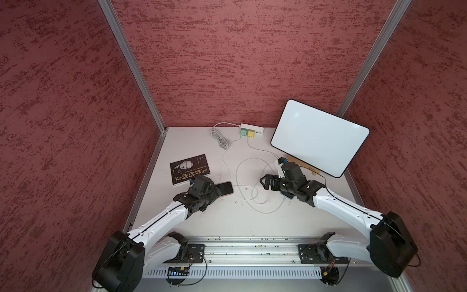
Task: Unplug the charging cable from the phone
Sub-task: Adjust the phone at the center of the board.
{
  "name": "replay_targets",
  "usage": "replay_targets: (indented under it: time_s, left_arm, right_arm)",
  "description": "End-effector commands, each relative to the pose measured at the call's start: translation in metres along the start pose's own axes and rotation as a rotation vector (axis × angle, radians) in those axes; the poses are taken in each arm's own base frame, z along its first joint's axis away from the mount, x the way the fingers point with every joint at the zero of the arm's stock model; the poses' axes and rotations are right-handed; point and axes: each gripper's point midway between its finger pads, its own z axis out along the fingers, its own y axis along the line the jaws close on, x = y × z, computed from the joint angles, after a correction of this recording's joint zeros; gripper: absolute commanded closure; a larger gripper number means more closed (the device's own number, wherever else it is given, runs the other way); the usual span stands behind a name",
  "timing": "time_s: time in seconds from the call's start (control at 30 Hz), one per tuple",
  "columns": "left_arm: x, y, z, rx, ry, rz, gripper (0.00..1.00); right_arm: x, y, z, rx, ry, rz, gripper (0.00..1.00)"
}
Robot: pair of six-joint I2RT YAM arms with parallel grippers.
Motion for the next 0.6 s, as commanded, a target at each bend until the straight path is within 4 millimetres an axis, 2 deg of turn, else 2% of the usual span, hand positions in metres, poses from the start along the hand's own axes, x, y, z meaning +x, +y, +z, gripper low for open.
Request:
replay_targets:
  time_s: [0.0,0.37,0.57]
  left_arm:
    - [0.004,-0.01,0.006,0.029,0.006,-0.026,0.17]
    - [-0.004,-0.015,0.03,0.013,-0.012,-0.02,0.16]
    - [-0.021,-0.016,0.034,-0.003,-0.056,-0.004,0.16]
  right_arm:
    - [-0.003,0.005,0.0,-0.012,-0.029,-0.002,0.01]
    - [-0.003,0.003,-0.003,-0.003,-0.031,-0.004,0.01]
    - [-0.005,0.004,-0.005,-0.004,-0.036,-0.008,0.01]
